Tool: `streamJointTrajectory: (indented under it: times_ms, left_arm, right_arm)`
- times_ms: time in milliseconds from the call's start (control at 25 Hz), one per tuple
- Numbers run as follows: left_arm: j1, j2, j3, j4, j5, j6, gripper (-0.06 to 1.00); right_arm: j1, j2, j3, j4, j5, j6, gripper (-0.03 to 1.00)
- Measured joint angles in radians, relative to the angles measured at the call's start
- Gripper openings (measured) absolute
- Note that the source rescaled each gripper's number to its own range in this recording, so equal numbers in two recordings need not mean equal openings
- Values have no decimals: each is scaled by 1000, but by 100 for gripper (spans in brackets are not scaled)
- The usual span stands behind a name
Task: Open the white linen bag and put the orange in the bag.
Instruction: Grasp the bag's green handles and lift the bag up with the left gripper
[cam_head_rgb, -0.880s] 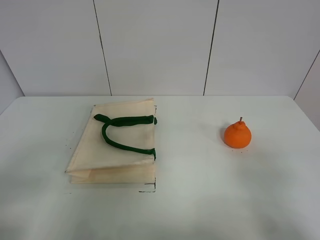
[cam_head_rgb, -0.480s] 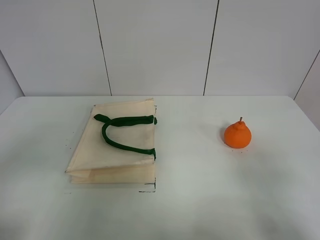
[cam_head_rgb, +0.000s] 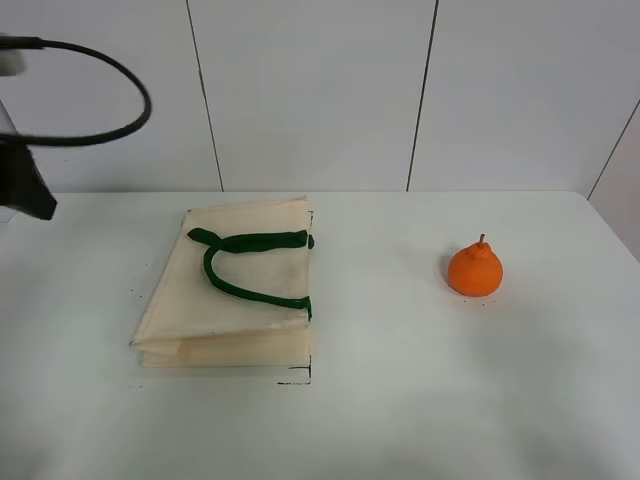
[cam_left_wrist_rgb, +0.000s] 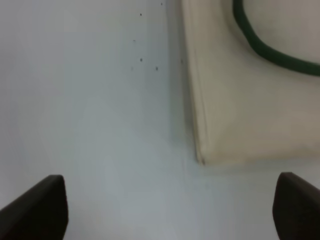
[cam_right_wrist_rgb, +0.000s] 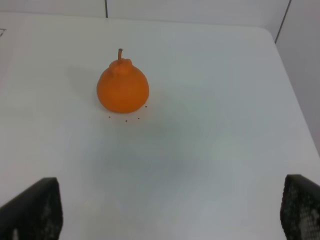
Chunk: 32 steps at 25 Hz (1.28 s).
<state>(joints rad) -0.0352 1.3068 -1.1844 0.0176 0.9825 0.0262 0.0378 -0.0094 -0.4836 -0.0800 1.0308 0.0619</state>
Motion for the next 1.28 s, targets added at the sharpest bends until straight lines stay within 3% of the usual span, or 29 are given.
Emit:
streamJointTrajectory:
  times_ms: [280,480,680,960,1280]
  left_arm:
    - [-21,410,-214,-18,29,-62,99]
    - [-152,560,-331,41,33,-178,99]
    - [-280,743,-509,22,30,-244,99]
    - [-298,900,-665,38,28,-260,99]
    - [-262,980,-682,54,52,-262,99]
  right_arm:
    - [0,0,0,0,0,0,100]
    - [0,0,0,0,0,0,100]
    - [0,0,0,0,0,0,100]
    - [0,0,0,0,0,0,100]
    - [0,0,0,0,0,0,100]
